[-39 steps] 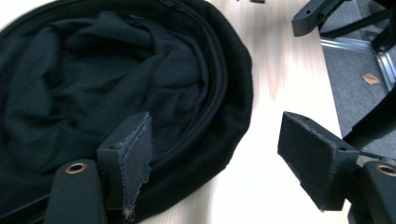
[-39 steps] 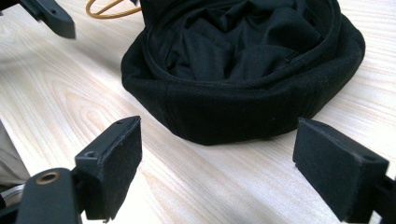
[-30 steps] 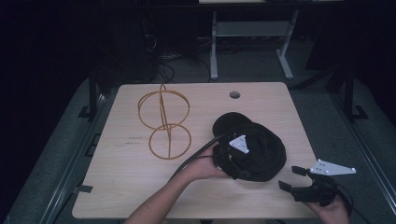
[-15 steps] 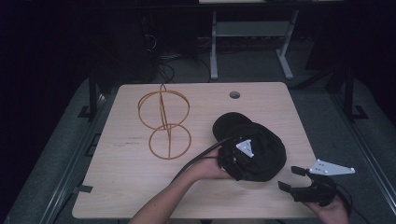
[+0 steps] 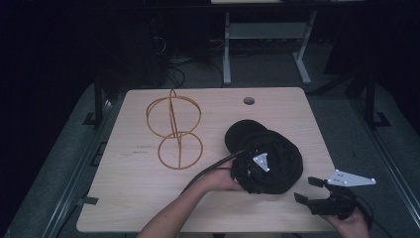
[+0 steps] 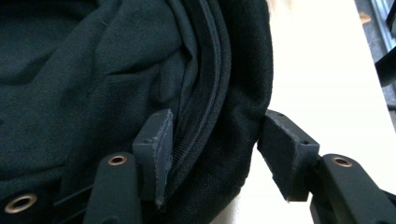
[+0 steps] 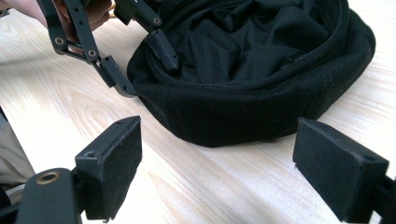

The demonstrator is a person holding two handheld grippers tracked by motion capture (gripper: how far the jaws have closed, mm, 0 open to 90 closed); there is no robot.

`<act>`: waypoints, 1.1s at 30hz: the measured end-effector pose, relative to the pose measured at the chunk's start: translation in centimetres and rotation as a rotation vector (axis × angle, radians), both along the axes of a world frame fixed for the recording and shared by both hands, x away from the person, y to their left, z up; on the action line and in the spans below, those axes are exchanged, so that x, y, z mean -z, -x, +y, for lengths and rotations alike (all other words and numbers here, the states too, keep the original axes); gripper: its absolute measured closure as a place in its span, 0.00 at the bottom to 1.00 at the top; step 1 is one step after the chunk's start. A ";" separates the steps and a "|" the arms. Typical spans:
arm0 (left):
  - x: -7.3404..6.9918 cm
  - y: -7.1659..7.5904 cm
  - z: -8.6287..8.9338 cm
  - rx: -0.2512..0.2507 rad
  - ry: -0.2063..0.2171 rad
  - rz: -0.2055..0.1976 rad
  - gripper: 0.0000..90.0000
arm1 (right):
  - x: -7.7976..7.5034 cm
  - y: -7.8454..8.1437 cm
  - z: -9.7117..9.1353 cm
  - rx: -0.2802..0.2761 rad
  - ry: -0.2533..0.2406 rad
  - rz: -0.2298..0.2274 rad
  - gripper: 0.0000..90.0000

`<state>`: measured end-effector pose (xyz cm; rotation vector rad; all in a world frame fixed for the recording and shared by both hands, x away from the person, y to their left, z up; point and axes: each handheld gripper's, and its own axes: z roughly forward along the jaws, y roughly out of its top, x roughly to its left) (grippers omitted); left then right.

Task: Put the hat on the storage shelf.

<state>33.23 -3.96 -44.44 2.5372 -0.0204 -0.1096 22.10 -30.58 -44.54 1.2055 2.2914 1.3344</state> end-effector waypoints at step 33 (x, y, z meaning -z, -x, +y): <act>-0.6 0.6 -0.4 -0.009 -0.012 -0.001 0.87 | 0.3 0.0 0.6 -0.006 0.005 0.006 0.17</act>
